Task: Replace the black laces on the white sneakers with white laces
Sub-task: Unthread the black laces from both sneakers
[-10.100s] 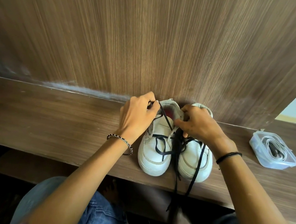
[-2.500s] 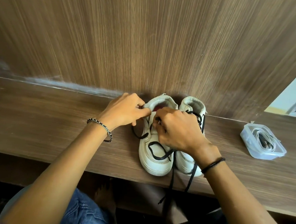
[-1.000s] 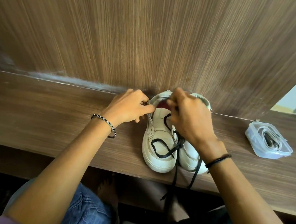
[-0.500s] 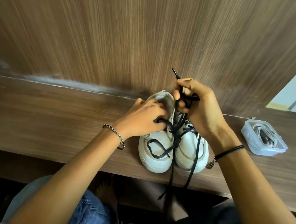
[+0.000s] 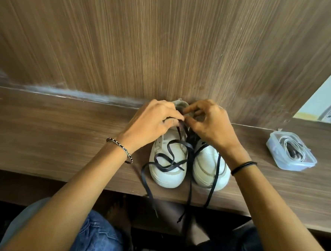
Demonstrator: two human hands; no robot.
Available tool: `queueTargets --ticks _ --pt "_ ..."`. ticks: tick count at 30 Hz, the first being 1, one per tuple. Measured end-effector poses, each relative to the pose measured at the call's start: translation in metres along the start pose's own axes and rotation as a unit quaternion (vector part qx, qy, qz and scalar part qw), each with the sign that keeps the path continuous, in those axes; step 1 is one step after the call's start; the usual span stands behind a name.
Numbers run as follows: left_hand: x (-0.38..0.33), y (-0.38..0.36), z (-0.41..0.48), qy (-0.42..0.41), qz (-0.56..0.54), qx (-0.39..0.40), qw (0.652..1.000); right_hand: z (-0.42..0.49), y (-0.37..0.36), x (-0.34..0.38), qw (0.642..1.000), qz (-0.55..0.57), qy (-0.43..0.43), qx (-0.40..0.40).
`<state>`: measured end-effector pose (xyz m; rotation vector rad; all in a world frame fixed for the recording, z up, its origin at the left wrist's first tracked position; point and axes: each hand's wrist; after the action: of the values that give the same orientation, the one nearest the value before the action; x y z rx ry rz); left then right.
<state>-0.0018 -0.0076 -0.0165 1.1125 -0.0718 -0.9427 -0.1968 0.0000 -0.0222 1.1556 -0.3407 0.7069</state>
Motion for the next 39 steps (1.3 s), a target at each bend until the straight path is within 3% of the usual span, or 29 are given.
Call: queueTargets --ticks 4,6,8,10,11,14,15,17,19,24,30,33,35,37,39 --pt "-0.004 0.002 -0.003 0.115 -0.155 -0.096 0.976 0.000 0.005 0.001 0.999 0.025 -0.040 -0.002" --pt "-0.002 0.003 -0.001 0.206 -0.336 -0.146 0.907 -0.001 0.005 0.002 0.999 0.013 -0.031 -0.007" --pt "0.001 0.008 0.003 0.278 -0.477 -0.193 0.811 -0.002 0.003 0.003 1.000 0.017 -0.025 -0.004" --pt "0.006 0.016 0.006 0.316 -0.534 -0.235 0.748 -0.001 0.003 0.003 0.999 0.025 -0.026 0.000" --pt "0.010 0.021 0.007 0.318 -0.512 -0.241 0.760 0.000 0.004 0.003 0.999 0.027 -0.024 0.002" --pt "0.014 0.031 0.004 0.215 -0.294 -0.158 0.918 0.001 0.003 0.004 1.000 0.024 -0.015 0.002" --pt "0.013 0.030 0.002 0.163 -0.223 -0.086 0.957 0.001 0.003 0.004 1.000 0.019 -0.012 0.002" --pt "0.009 0.023 -0.004 0.117 -0.097 0.094 0.984 0.001 0.002 0.003 1.000 0.013 -0.011 0.003" --pt "0.007 0.014 -0.008 0.110 0.000 0.196 0.974 0.002 0.002 0.001 1.000 0.013 -0.010 0.004" --pt "0.010 0.019 -0.008 0.103 0.041 0.211 0.971 0.003 0.002 -0.001 1.000 0.012 -0.006 0.009" --pt "-0.003 0.018 -0.009 0.035 0.180 0.174 0.967 0.003 0.003 -0.002 1.000 0.011 0.002 0.015" --pt "0.003 0.024 -0.009 0.061 0.204 0.114 0.970 0.003 0.004 -0.002 1.000 0.011 0.003 0.015" --pt "0.008 0.027 -0.008 0.116 0.136 0.031 0.983 0.004 0.004 -0.002 1.000 0.014 0.002 0.019" --pt "0.006 0.026 -0.005 0.191 -0.082 -0.073 0.975 0.005 0.005 -0.002 1.000 0.012 0.004 0.023" --pt "-0.006 0.025 0.001 0.271 -0.328 -0.127 0.896 0.005 0.005 -0.003 1.000 0.010 0.006 0.024"
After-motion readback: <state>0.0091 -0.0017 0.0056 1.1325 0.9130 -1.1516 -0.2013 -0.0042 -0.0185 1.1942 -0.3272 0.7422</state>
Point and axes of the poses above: each hand's wrist, its own z-axis towards the middle knuckle, its own y-axis out of the back of the hand, x = y × z, and after that the axes turned 1 degree about -x, right-handed
